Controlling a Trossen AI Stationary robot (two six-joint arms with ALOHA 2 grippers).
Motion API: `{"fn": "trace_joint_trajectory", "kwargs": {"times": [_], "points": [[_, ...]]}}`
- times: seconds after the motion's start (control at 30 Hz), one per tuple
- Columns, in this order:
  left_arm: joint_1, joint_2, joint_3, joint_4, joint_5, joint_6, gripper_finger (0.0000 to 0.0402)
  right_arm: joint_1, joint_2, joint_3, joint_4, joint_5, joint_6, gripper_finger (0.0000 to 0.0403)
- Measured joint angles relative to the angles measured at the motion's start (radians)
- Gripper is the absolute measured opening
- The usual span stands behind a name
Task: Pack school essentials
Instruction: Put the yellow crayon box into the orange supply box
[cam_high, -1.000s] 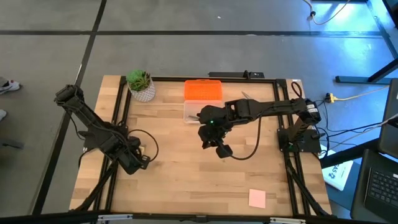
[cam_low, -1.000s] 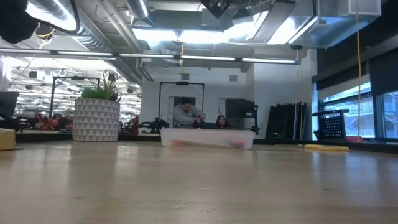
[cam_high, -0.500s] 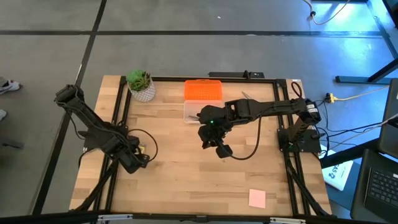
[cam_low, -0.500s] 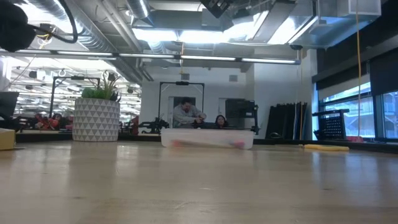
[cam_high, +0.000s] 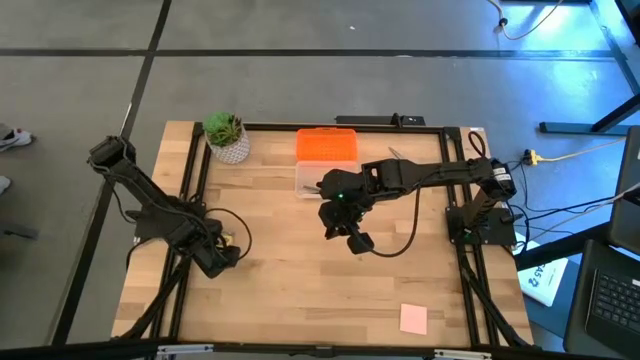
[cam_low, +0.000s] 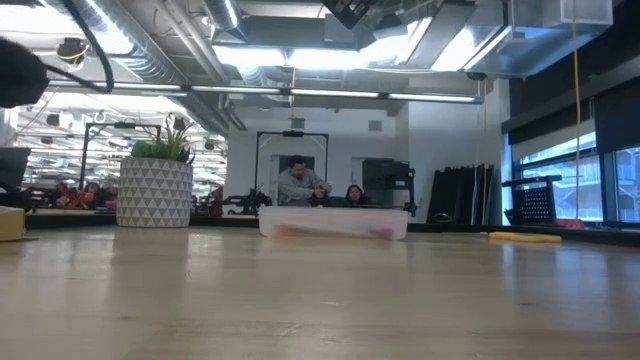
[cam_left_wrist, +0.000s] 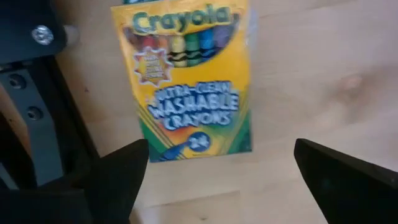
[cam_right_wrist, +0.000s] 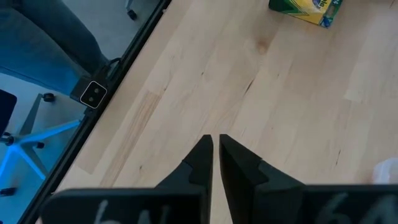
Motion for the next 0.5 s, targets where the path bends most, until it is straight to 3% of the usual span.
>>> {"fn": "trace_joint_trajectory", "kwargs": {"times": [0.5], "points": [[0.0,0.0,-0.074,0.063,0.011,-0.023,0.0399,0.0,0.0,0.0,0.0,0.0,0.0,0.0031]]}}
